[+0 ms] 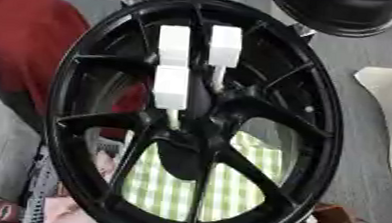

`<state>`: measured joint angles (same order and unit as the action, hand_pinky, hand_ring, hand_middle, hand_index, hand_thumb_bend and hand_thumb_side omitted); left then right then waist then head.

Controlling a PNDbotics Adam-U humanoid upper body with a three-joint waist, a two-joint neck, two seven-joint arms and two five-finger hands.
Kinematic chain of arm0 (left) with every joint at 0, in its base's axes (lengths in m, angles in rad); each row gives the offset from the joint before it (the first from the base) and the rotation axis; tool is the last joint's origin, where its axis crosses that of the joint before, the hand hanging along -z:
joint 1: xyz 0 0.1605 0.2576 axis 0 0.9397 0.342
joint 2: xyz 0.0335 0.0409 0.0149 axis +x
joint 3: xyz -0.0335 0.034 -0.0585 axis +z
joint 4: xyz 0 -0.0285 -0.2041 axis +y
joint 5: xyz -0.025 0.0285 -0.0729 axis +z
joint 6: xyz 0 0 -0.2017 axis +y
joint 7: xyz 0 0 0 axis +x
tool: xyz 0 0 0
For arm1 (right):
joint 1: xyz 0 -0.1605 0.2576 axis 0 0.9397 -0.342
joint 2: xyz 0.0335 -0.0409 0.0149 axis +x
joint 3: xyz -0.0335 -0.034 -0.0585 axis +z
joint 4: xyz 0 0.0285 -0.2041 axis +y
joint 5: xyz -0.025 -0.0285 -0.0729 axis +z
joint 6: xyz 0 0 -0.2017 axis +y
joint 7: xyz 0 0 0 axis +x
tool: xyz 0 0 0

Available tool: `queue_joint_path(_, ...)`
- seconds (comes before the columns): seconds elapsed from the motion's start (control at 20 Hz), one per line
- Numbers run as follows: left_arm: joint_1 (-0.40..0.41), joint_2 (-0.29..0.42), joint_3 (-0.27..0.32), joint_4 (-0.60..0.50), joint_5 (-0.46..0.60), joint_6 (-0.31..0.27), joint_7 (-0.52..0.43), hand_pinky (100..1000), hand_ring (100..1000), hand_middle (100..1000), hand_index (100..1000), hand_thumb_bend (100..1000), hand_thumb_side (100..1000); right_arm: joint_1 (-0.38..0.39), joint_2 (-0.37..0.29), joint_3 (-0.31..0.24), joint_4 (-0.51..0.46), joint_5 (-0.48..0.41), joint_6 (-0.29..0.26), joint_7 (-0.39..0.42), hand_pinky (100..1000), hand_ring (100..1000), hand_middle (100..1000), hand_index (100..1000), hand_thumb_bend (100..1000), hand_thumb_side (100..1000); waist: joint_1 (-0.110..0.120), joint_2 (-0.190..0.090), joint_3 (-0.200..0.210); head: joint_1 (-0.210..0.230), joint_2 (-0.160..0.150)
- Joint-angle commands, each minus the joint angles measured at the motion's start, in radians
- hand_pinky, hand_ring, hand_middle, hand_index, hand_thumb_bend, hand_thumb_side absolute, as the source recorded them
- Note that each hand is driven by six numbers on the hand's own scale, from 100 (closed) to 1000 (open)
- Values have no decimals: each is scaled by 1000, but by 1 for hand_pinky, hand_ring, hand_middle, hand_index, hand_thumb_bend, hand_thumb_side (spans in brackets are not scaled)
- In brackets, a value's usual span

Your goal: Pull the pin out of the wheel hub.

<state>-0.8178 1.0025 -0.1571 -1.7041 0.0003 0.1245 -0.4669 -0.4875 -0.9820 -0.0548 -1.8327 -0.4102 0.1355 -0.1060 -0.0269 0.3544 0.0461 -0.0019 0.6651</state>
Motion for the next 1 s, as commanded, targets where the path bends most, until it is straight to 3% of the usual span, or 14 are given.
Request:
queue_joint_path(0.05,-54,6,-17,31,-41,-21,-83,847,773,708,855,458,546,-9,-34,-8,-3,10,0,5,657,607,591,734,168,459,0,-31,-2,-3,-10)
queue_joint_path(0.55,-178,-80,-121,123,-120,-39,-248,848,780,717,855,463,531,-5,-28,-2,2,16,1,10,657,607,591,734,166,462,-2,-35,-11,2,-9)
queue_joint_path(1.0,-217,-123,-161,152,-124,-59,-341,854,792,730,862,486,497,-7,-26,4,6,18,2,16,657,607,591,734,165,463,1,-39,-13,-5,-12)
